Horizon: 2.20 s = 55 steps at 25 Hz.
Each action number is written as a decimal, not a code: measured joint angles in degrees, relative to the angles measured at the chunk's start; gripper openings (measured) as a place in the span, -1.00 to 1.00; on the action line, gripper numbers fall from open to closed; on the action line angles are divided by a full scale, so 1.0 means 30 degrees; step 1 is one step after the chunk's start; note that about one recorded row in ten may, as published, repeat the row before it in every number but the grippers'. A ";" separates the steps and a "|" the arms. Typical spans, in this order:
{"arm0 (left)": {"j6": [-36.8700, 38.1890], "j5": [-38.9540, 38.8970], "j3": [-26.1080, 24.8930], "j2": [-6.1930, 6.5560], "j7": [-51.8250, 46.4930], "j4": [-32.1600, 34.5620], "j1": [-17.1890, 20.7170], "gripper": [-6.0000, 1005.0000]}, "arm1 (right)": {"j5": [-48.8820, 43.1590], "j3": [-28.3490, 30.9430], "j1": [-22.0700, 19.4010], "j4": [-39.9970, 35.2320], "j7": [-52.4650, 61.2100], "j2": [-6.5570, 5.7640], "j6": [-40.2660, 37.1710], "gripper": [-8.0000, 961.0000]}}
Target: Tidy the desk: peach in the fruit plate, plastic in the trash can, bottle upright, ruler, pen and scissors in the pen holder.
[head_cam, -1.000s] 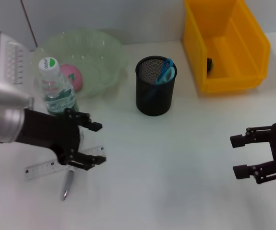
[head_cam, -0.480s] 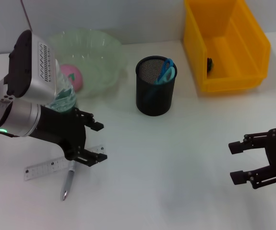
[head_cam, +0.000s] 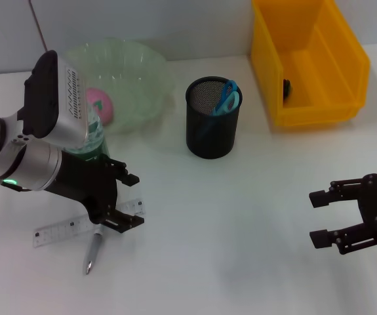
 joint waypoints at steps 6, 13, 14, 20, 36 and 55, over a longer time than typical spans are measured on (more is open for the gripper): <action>-0.0722 0.0143 0.0133 0.0017 -0.0243 -0.0737 -0.0291 0.43 | -0.0039 -0.0001 0.0017 0.0000 0.0002 0.0001 0.0022 0.73; -0.0771 0.0566 0.0163 0.0012 -0.0381 -0.1305 -0.0606 0.43 | -0.0172 -0.0186 0.0059 0.0000 0.0006 0.0000 0.0412 0.73; -0.0771 0.0576 0.0163 0.0010 -0.0385 -0.1311 -0.0609 0.43 | -0.0471 -0.0198 0.0141 0.0011 0.0017 0.0041 0.0493 0.73; -0.0771 0.0716 0.0158 0.0030 -0.0411 -0.1405 -0.0636 0.43 | -0.1152 -0.0165 0.0385 0.0021 0.0061 0.0234 0.0688 0.73; -0.0856 0.1196 0.0156 0.0047 -0.0635 -0.1504 -0.0732 0.42 | -0.1246 -0.0105 0.0410 0.0021 -0.0015 0.0400 0.0732 0.73; -0.1014 0.1213 0.0342 0.0000 -0.0520 -0.1915 -0.0879 0.42 | -0.1513 -0.0251 0.0436 0.0049 -0.0028 0.0475 0.1150 0.73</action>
